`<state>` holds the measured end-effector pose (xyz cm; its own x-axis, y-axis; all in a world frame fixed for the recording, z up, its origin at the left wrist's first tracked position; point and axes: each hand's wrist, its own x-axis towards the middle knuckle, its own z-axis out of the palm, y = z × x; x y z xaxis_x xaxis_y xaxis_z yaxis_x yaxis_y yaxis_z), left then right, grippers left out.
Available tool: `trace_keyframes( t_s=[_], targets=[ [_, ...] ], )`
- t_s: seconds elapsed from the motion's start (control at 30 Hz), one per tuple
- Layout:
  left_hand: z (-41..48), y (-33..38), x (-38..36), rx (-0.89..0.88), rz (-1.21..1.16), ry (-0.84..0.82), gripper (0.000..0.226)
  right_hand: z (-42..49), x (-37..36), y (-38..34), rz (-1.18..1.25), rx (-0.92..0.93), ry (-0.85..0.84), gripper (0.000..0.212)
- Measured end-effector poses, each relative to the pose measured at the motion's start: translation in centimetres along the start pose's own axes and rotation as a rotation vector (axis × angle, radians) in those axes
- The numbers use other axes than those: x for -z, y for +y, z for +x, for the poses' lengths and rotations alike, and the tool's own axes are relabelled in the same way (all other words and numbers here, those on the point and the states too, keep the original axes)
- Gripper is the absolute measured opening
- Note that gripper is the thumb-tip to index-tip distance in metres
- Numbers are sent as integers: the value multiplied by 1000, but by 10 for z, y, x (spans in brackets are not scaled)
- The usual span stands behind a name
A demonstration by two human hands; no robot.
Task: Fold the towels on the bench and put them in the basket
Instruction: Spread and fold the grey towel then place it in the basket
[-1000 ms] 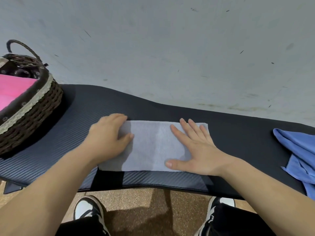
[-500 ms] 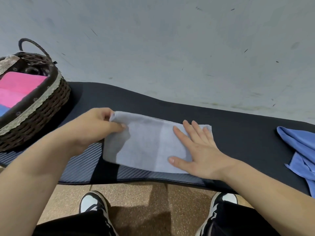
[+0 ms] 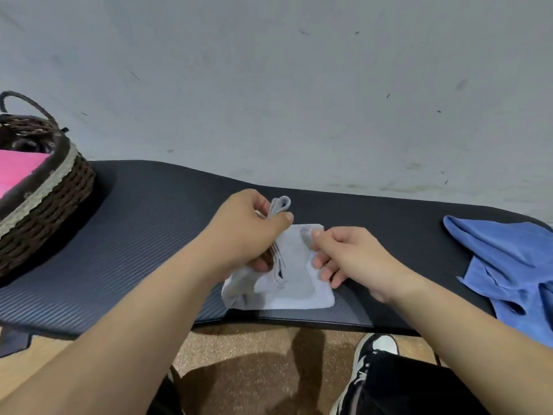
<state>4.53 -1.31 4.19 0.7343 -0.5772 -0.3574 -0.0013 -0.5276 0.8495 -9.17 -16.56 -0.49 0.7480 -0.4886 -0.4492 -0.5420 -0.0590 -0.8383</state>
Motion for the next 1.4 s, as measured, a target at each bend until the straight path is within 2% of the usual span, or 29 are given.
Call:
trace_keyframes(
  t_s=[0.1, 0.17, 0.27, 0.37, 0.43, 0.5, 0.67, 0.73, 0.83, 0.87, 0.93, 1.07, 1.13, 1.27, 1.33, 1.4],
  targets=[
    [8, 1, -37, 10, 29, -94, 27, 3, 14, 6, 203, -120, -80, 48],
    [12, -4, -52, 20, 136, -145, 28, 6, 20, 10, 288, -156, -104, 50],
    [12, -12, -55, 23, 197, -181, 21, 8, 19, 16, 250, -118, -118, 46],
    [12, -20, -37, -91, 176, -111, 11, 8, 12, 16, 170, -78, -54, 34],
    [13, -28, -18, -221, 413, 26, 11, 8, 6, 15, 110, -52, -3, 34],
    [10, -38, -5, -308, 599, 106, 18, 8, 1, 15, 16, -11, 34, 33],
    [-9, -58, -22, -351, 898, -42, 50, 11, -3, 10, -67, -30, 46, 30],
    [-15, -67, -32, -388, 1030, 13, 56, 11, -3, 9, -106, -30, 90, 27],
    [-18, -78, -39, -432, 1129, 68, 68, 9, 0, 5, -539, 134, 254, 34],
    [-16, -78, -38, -440, 1100, 53, 68, 8, 1, 3, -643, 232, 274, 40],
    [-11, -72, -28, -386, 928, 26, 62, 4, 2, -1, -694, 358, 172, 62],
    [4, -64, -4, -93, 629, 143, 70, 0, 1, 4, -783, 200, -138, 101],
    [7, -62, -2, 60, 386, 89, 60, -1, 2, 6, -754, 163, -153, 107],
    [4, -52, -6, 171, -24, -10, 28, -3, -1, 2, -749, 138, -154, 113],
    [1, -45, -5, 159, -99, -9, 24, -4, -4, 0, -790, 134, -141, 115],
    [-2, -37, -8, 76, -50, 59, 32, -6, -10, 0, -830, 137, -120, 114]
  ],
)
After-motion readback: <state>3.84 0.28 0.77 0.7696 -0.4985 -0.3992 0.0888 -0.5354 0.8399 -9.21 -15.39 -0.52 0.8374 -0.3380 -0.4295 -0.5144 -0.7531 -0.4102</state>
